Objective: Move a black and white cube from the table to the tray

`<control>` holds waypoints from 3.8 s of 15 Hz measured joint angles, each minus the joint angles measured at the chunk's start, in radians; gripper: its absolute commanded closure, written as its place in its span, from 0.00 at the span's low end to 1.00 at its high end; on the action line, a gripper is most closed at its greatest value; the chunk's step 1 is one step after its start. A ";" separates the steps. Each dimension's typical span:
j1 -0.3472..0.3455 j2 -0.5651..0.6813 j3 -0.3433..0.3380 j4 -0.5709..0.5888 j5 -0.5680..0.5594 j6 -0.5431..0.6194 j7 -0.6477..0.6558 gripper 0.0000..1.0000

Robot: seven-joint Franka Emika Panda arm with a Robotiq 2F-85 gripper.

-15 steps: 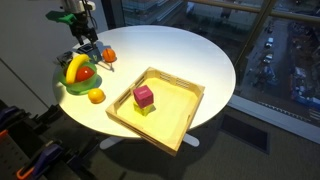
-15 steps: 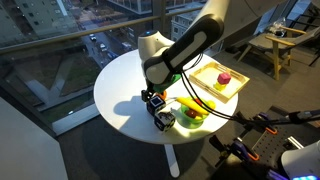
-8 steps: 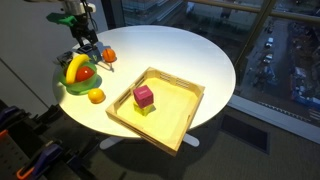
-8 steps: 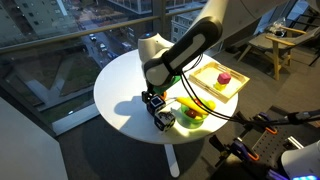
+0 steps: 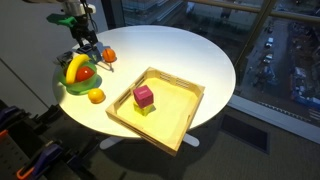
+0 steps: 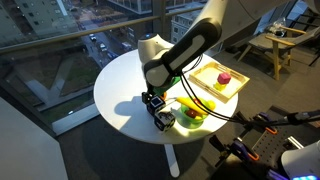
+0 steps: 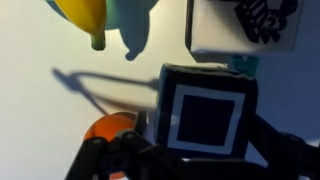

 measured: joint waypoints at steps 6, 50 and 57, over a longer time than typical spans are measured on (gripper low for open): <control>0.002 0.006 0.002 0.001 0.000 0.000 0.000 0.49; -0.253 -0.453 -0.058 -0.261 0.083 -0.096 -0.008 0.96; -0.297 -0.476 -0.074 -0.343 0.124 0.004 -0.008 0.96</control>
